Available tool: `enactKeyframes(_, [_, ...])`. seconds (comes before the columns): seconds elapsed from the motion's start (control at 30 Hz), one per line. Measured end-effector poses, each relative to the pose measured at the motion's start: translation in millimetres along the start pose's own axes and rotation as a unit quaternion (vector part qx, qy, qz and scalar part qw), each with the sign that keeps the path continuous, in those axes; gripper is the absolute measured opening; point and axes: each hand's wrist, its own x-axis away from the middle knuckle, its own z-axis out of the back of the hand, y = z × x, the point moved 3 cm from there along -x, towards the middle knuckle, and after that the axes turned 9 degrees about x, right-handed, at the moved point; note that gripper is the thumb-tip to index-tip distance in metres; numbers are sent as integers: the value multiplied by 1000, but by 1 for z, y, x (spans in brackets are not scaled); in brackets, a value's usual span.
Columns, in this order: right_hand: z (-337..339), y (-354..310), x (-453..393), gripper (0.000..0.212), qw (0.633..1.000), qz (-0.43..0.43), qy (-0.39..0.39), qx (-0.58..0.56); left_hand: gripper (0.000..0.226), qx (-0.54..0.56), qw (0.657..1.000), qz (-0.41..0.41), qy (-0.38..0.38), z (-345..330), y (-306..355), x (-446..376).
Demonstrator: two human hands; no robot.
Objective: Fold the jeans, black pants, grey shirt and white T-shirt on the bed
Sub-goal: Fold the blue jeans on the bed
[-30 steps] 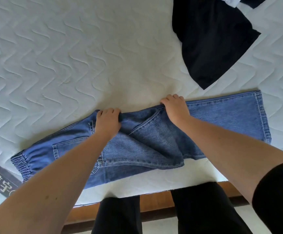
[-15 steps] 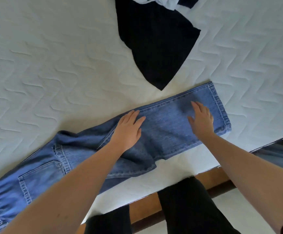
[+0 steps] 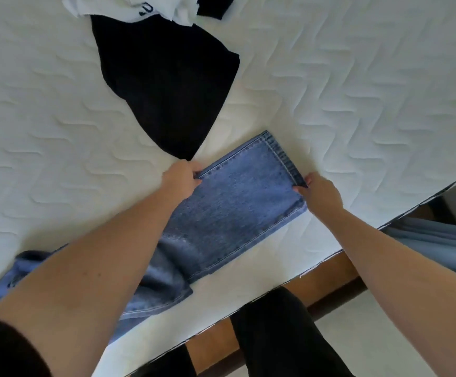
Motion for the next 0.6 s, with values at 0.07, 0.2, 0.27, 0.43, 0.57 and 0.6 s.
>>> enactKeyframes(0.07, [10, -3, -3, 27, 999, 10, 44, 17, 17, 26, 999, -6, 28, -1, 3, -5])
enactKeyframes(0.2, [6, -7, -7, 20, 999, 7, 41, 11, 20, 35, 998, 10, 49, -10, 2, -3])
enactKeyframes(0.27, [4, -9, -4, 13, 998, 15, 65, 17, 20, 42, 997, -7, 71, -12, 2, 3])
enactKeyframes(0.43, [-2, -28, 31, 38, 985, 42, 167, 20, 44, 61, 990, -62, 109, -11, -3, 38])
enactKeyframes(0.57, [-35, -69, 88, 35, 985, 131, 114, -16, 42, 96, 984, -76, 132, -10, -29, 85])
enactKeyframes(0.6, [-46, -82, 104, 33, 984, 155, 85, -25, 41, 99, 982, -76, 143, -9, -39, 98])
